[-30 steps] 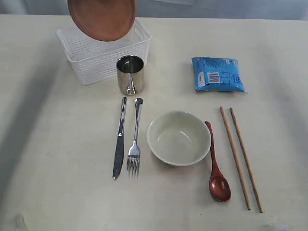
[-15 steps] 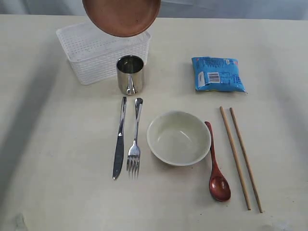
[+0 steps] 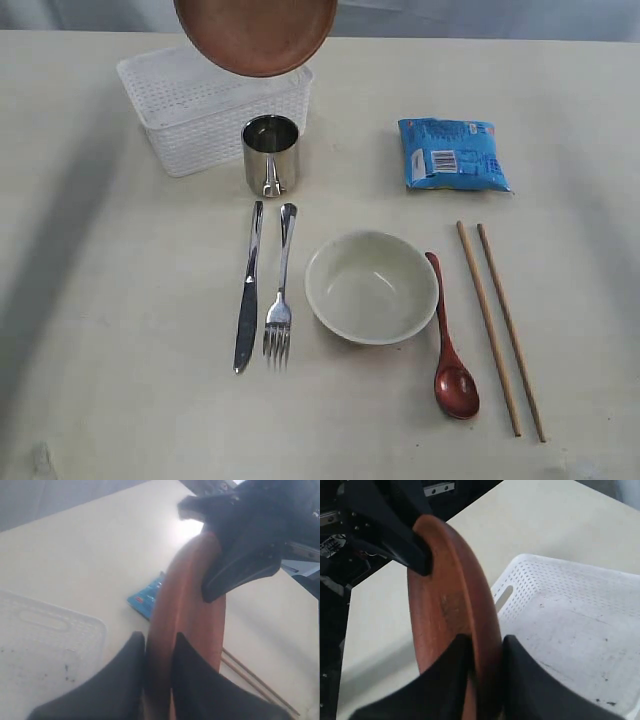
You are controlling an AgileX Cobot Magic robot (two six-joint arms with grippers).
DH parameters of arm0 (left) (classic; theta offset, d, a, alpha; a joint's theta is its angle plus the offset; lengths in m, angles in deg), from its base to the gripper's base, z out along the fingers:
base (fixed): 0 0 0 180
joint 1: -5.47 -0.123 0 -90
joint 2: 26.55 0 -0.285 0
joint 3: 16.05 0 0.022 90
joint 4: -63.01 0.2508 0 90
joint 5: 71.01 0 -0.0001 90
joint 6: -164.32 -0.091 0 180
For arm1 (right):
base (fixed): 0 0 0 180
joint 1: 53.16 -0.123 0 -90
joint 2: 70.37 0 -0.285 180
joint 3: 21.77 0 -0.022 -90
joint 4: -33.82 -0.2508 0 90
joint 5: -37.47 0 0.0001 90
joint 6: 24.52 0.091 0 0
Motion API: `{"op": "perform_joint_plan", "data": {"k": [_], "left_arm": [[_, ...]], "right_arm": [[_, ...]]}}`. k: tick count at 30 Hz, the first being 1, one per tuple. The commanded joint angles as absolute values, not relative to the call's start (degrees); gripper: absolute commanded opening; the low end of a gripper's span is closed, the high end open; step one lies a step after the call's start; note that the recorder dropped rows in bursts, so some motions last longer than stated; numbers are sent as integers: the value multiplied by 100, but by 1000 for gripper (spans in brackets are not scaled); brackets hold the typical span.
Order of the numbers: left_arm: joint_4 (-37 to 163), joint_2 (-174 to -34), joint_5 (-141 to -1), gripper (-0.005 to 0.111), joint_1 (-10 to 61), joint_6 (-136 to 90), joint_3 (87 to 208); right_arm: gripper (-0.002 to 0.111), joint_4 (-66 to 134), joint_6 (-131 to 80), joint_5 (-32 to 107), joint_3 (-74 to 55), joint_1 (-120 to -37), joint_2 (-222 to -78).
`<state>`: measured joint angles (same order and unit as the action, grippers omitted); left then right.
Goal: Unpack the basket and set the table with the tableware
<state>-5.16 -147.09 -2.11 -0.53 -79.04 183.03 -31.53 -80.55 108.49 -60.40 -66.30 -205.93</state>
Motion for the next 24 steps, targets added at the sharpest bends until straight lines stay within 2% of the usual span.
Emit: {"op": "perform_joint_plan", "data": {"k": [1, 3, 5, 14, 24], "left_arm": [[-667, -14641, -105, 50, -20, -7779, 18311], [-680, -14641, -105, 71, -20, -7769, 18311], [-680, -14641, -105, 84, -20, -7719, 18311], [-584, -14641, -105, 84, -20, -7696, 18311], [-596, -14641, -105, 84, -20, -7696, 18311]], "right_arm": [[0, -3202, -7785, 10743, -6043, -6616, -20534], [0, -3200, -7680, 10743, -6043, -6591, -20534], [0, -3200, -7581, 10743, -6043, -6525, -20534], [0, -2550, -6604, 10743, -5938, -5518, -20518], [0, -2912, -6941, 10743, -4162, -4927, -20441]]}}
